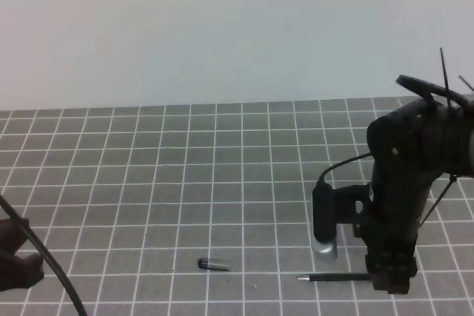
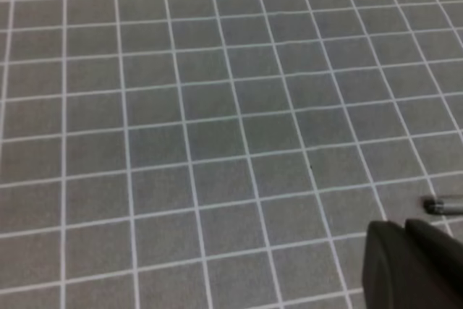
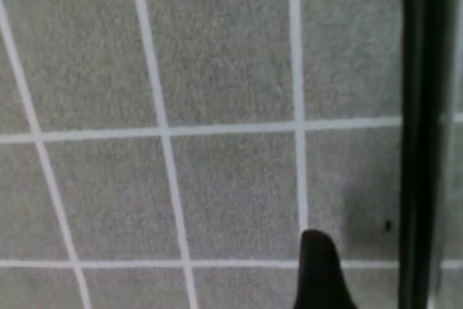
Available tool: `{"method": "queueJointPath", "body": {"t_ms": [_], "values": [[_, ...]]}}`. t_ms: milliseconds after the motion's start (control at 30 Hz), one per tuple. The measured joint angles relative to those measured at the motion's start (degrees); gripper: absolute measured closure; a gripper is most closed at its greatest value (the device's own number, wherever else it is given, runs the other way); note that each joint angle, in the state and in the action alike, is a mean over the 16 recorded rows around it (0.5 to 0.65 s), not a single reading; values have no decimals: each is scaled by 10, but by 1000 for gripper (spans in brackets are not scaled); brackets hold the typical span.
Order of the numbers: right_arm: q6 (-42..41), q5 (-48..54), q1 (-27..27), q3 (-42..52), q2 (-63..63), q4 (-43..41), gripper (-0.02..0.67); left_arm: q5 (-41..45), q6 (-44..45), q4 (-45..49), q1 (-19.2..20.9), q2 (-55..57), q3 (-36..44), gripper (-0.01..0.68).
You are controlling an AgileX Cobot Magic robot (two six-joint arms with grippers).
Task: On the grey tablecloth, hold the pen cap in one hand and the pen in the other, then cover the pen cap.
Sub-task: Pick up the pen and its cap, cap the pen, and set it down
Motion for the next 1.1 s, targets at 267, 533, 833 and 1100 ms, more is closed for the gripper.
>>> {"method": "queueJointPath", "body": {"t_ms": [267, 533, 833, 1100], "values": [[0, -16, 5, -3, 33, -11, 275, 1, 43, -35, 0, 0, 8, 672], [0, -28, 5, -3, 49, -15, 423, 2, 92, -79, 0, 2, 8, 672], [0, -19, 5, -7, 54, -10, 602, 31, 111, -121, 0, 40, -33, 671], [2, 42, 5, -43, 53, 42, 652, 86, 160, -134, -1, 137, -125, 629]]}}
